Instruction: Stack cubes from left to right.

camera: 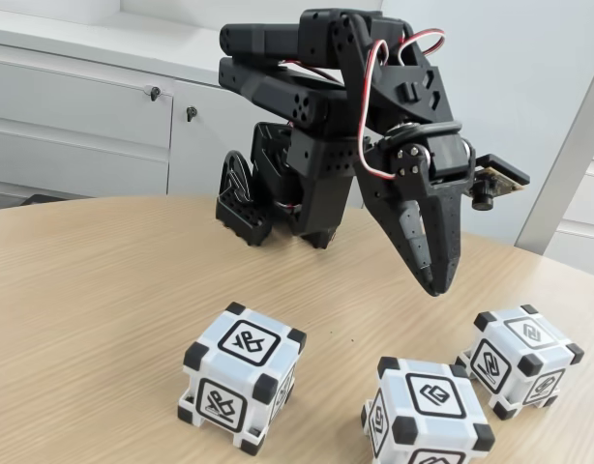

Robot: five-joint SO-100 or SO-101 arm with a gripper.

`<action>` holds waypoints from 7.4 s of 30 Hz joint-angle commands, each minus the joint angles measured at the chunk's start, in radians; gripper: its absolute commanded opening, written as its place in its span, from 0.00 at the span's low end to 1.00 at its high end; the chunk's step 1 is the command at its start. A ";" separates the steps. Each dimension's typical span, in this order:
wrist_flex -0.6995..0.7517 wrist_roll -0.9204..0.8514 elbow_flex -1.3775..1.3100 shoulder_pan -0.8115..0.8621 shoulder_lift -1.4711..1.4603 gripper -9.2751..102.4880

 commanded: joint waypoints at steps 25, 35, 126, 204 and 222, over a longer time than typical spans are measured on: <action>-0.009 -0.003 -0.006 0.002 0.008 0.08; -0.014 -0.002 -0.006 -0.008 0.008 0.08; -0.023 0.617 -0.712 -0.212 -1.046 0.46; -0.086 0.141 -0.868 -0.092 -1.454 0.42; -0.086 0.021 -0.922 -0.094 -1.466 0.37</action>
